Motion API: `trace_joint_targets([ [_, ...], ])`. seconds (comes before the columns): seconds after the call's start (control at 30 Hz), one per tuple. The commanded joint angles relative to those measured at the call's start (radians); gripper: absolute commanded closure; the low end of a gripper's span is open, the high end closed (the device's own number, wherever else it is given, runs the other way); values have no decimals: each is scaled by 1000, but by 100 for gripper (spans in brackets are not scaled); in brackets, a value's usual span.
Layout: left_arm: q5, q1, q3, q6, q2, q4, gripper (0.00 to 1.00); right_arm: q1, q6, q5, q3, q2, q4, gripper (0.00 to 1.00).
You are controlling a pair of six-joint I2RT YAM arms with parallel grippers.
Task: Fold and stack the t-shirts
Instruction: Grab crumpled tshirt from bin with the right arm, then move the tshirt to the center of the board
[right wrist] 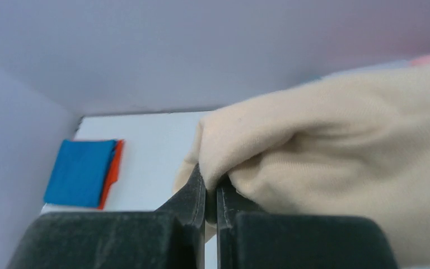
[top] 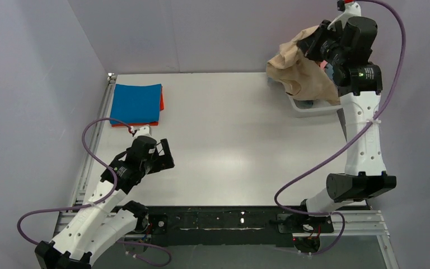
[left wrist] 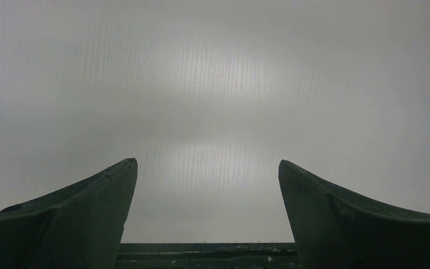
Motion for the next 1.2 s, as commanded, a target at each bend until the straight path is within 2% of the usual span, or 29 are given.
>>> trace_joint_targets([
  [0.0, -13, 0, -30, -54, -101, -64, 2, 221, -7, -339, 84, -126, 71, 99],
  [0.07, -27, 1, -33, -72, -119, -80, 2, 309, 6, -375, 142, -128, 71, 99],
  [0.13, -37, 1, -20, -85, -126, -109, 2, 378, 79, -556, 208, -100, 145, 99],
  [0.17, -42, 0, -14, -94, -129, -123, 2, 382, 119, -582, 208, -91, 188, 99],
  [0.3, -82, 1, 6, -114, -151, -198, 2, 384, 87, -525, 128, -97, 165, 99],
  [0.4, -117, 1, 5, -132, -176, -238, 2, 381, 20, -345, -124, -187, 152, 99],
  [0.53, -132, 1, -13, -155, -188, -261, 2, 313, 58, -146, -631, -313, 212, 92],
  [0.57, -127, 0, -19, -159, -183, -263, 2, 276, 94, -122, -741, -328, 224, 86],
  [0.6, -124, 1, -21, -161, -176, -265, 2, 229, 134, -115, -827, -330, 222, 74],
  [0.63, -119, 1, -22, -163, -164, -268, 2, 187, 160, -110, -895, -324, 207, 51],
  [0.7, -107, 1, -20, -175, -130, -282, 2, 117, 172, -102, -972, -299, 168, 30],
  [0.73, -94, 1, -18, -178, -112, -283, 2, 109, 160, -60, -979, -289, 125, 23],
  [0.83, -65, 1, -13, -184, -49, -283, 2, 108, 124, 65, -974, -299, 42, 20],
  [0.9, -54, 0, -21, -183, -9, -257, 2, 108, 105, 91, -981, -326, 31, 20],
  [1.07, 58, 5, -47, -163, 108, -102, 2, 129, 33, -16, -1020, -395, 77, 20],
  [1.17, 234, 16, -40, -136, 204, 17, 2, 194, -9, -48, -1049, -412, 127, 19],
])
